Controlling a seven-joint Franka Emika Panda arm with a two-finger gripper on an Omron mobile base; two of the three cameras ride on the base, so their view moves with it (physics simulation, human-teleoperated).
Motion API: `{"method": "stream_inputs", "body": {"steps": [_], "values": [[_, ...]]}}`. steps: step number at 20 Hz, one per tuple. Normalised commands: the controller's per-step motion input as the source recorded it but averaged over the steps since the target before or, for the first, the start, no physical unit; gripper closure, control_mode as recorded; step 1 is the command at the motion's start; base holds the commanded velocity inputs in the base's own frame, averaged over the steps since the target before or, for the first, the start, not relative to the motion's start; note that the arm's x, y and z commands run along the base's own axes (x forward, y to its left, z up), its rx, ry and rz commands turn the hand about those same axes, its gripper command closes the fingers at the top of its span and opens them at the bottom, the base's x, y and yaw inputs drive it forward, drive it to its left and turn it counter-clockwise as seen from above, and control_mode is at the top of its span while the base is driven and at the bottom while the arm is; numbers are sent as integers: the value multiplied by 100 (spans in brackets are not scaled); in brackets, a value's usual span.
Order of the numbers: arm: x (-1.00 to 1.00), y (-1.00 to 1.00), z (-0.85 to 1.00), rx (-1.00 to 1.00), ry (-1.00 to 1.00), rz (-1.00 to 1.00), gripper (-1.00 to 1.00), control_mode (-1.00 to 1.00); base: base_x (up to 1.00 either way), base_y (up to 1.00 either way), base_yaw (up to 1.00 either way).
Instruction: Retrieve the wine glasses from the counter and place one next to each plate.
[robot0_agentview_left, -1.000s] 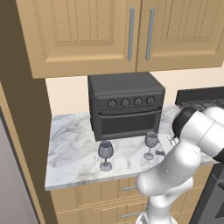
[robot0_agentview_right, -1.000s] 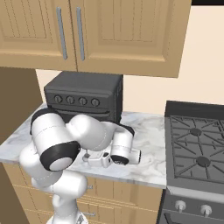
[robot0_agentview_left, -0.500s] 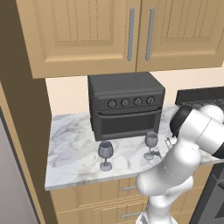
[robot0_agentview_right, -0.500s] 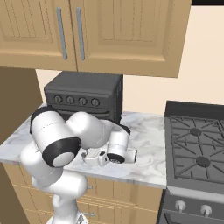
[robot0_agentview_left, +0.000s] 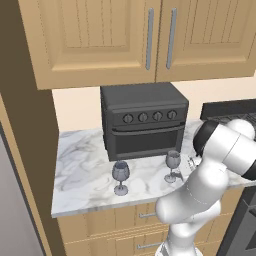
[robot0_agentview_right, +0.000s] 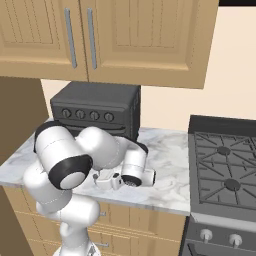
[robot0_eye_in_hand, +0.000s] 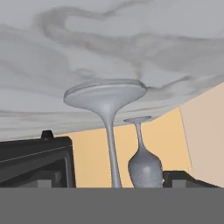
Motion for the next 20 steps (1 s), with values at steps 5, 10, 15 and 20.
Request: {"method": "stream_inputs", "body": {"steps": [5, 10, 15, 20], "values": [[2, 22, -4, 0, 4, 0, 100, -100, 0, 0, 0], [0, 0, 0, 0, 0, 0, 100, -100, 0, 0, 0], [-19, 0, 25, 0, -4, 0, 100, -100, 0, 0, 0], [-29, 0, 63, 0, -8, -2, 100, -100, 0, 0, 0]]}}
